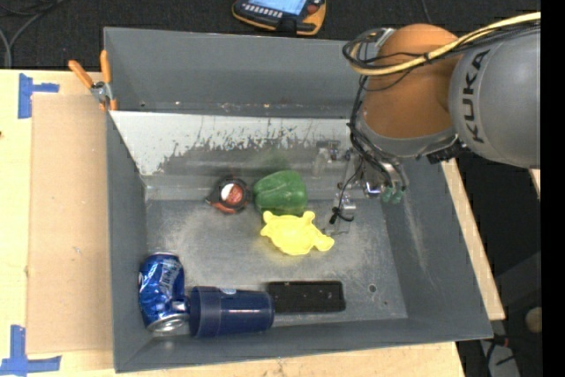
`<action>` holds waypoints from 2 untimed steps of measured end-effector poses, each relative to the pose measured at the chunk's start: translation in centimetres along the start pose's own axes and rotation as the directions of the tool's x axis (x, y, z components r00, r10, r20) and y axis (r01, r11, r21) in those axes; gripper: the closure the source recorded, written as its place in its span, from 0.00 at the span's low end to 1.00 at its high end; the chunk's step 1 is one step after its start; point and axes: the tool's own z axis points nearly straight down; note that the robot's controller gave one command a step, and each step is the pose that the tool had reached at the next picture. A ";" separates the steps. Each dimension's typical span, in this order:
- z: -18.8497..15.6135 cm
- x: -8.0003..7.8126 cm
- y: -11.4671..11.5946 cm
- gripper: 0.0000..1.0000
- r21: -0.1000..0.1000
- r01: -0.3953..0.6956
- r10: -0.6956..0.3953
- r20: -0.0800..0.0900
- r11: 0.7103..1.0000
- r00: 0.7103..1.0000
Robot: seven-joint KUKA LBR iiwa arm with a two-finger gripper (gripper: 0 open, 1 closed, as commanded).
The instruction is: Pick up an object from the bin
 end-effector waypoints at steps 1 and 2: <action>0.0 0.0 0.0 0.00 0.000 0.000 0.000 0.000 1.000 1.000; 7.9 -0.5 0.5 0.00 0.000 -0.081 0.081 -0.007 0.997 0.997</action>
Offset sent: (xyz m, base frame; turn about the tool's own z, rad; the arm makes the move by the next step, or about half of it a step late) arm 0.0064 0.0046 -0.0739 0.0812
